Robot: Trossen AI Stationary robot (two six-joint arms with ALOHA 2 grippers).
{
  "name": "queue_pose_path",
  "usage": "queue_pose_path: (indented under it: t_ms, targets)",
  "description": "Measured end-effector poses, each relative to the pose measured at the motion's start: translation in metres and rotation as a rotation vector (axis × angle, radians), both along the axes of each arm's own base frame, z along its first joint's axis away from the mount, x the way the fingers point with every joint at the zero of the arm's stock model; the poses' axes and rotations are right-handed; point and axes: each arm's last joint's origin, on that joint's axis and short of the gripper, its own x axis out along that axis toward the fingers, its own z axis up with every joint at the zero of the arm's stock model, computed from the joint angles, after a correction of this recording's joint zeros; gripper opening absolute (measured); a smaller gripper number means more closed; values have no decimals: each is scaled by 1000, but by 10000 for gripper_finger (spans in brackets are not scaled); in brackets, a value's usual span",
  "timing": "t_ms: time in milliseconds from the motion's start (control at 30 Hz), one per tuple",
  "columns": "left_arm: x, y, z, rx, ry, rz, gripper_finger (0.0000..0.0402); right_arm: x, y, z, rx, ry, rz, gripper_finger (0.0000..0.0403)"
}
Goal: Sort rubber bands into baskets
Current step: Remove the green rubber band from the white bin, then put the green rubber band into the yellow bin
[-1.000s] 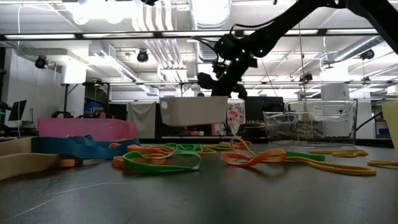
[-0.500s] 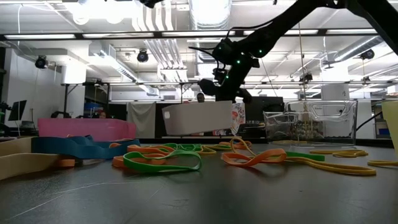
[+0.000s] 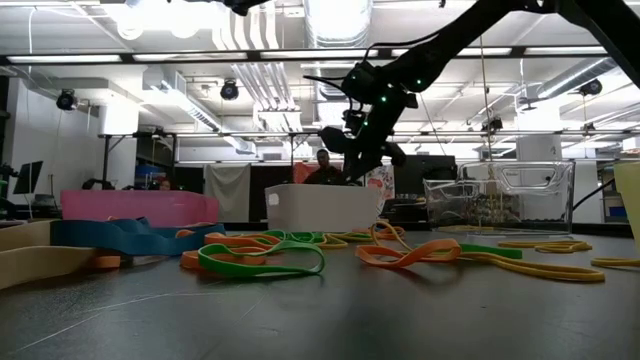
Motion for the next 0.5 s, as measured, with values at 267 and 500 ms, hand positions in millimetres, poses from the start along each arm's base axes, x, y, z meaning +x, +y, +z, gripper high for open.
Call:
queue_pose_path:
  t_ms: [267,500]
  targets:
    - [11,-16,-33,-206,149,-145,78,-21,13,48,-77,37,78,124]
    - [65,-59,-120,-329,458,-159,78,-61,65,125,-189,-2,196,120]
